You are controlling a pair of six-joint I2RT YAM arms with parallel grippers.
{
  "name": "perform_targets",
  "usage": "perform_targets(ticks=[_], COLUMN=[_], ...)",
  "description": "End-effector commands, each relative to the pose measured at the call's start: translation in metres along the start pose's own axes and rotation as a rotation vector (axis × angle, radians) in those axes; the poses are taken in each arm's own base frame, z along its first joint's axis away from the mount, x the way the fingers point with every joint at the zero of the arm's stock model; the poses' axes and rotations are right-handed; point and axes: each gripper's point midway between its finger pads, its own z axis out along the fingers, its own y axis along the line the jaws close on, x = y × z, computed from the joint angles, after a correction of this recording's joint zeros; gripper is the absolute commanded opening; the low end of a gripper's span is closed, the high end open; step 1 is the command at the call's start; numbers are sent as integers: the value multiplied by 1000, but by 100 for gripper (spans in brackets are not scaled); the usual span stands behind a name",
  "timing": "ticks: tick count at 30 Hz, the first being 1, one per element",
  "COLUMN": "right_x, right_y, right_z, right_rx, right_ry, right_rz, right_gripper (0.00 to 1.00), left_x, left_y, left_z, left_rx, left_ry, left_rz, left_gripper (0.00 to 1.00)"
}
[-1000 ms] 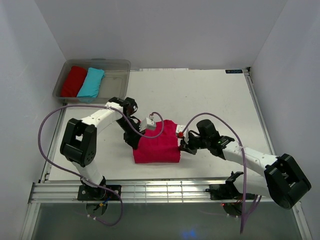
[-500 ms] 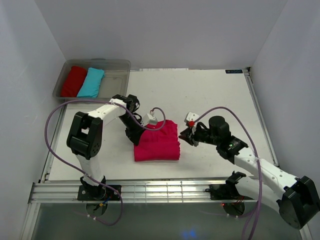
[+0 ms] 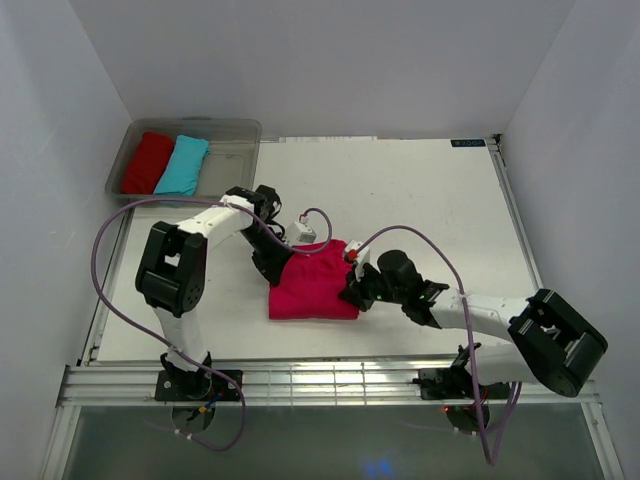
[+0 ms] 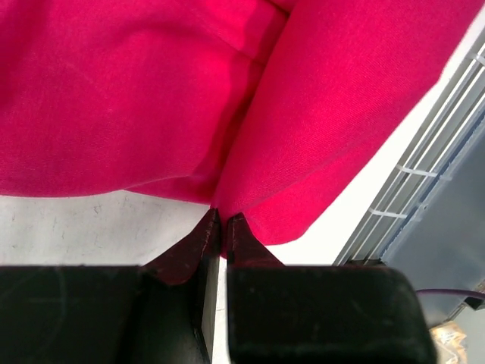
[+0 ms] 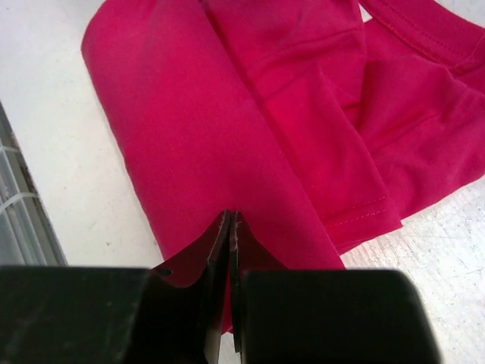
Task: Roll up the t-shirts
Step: Roll the T-shirt to the center of the board.
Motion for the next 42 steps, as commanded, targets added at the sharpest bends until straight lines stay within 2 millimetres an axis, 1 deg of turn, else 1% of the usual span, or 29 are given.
perform_targets(ticks=[1, 5, 6, 7, 10, 11, 14, 15, 16, 17, 18, 19, 20, 21, 22, 23, 24, 25, 26, 28, 29, 30, 31, 32, 33, 35, 36, 39, 42], right_x=[-27, -13, -13, -11, -13, -11, -13, -12, -13, -14, -16, -16, -21, -24, -23, -24, -26, -27, -27, -27, -27, -25, -25, -24, -22, -22, -20, -18, -18], right_y=[-7, -9, -9, -11, -17, -17, -18, -19, -19, -19, -18, -15, -13, -13, -11, -12, -12, -10, -9, -7, -6, -7, -6, -7, -8, -8, -9, -8, -8], right_z=[8, 14, 15, 16, 17, 17, 16, 16, 16, 16, 17, 18, 19, 20, 21, 21, 22, 22, 22, 21, 20, 19, 18, 18, 17, 17, 18, 19, 19], right_rx=[47, 54, 57, 73, 103, 107, 117, 120, 119, 116, 109, 93, 80, 75, 67, 65, 65, 55, 51, 40, 38, 43, 45, 49, 54, 57, 57, 52, 51], right_ry=[-81, -40, -39, -33, -34, -24, -24, -23, -25, -28, -34, -31, -38, -41, -31, -31, -33, -36, -34, -36, -37, -36, -36, -39, -36, -35, -31, -21, -21], right_rz=[11, 64, 74, 90, 107, 112, 111, 112, 110, 106, 101, 97, 87, 86, 85, 86, 87, 87, 89, 93, 94, 93, 91, 92, 93, 95, 97, 95, 93], right_gripper=[8, 8, 8, 8, 8, 8, 8, 8, 8, 8, 8, 8, 8, 8, 8, 8, 8, 8, 8, 8, 8, 8, 8, 8, 8, 8, 8, 8, 8], left_x=[-9, -9, -11, -14, -36, -45, -66, -70, -61, -61, -57, -49, -35, -27, -28, -24, -21, -30, -13, -10, 0, 2, 0, 1, 12, 19, 29, 36, 47], left_y=[10, 11, 10, 11, 10, 6, 1, -7, -10, -14, -23, -28, -39, -37, -46, -55, -52, -61, -56, -50, -48, -48, -46, -47, -46, -49, -48, -47, -45], left_z=[-7, -13, -16, -20, -46, -60, -87, -100, -93, -88, -88, -79, -52, -47, -56, -37, -38, -43, -28, -21, -10, -5, -4, -3, 7, 15, 21, 27, 39], left_rx=[-52, -78, -87, -99, -153, -181, -252, -291, -293, -311, -324, -332, -324, -395, -462, -479, -548, -601, -605, -638, -625, -621, -663, -676, -672, -671, -669, -693, -690], left_ry=[-18, -22, -29, -36, -105, -142, -237, -282, -276, -282, -286, -262, -206, -170, -219, -227, -216, -272, -221, -191, -164, -157, -160, -167, -145, -128, -106, -90, -60], left_rz=[-19, -13, -9, -4, 25, 45, 95, 115, 99, 103, 129, 142, 181, 209, 263, 346, 428, 515, 539, 598, 604, 625, 642, 658, 671, 711, 719, 748, 740], left_gripper=[17, 27, 34, 36, 41, 42, 44, 46, 50, 50, 51, 55, 55, 54, 54, 57, 59, 61, 62, 63, 72, 77, 78, 78, 78, 77, 77, 76, 76])
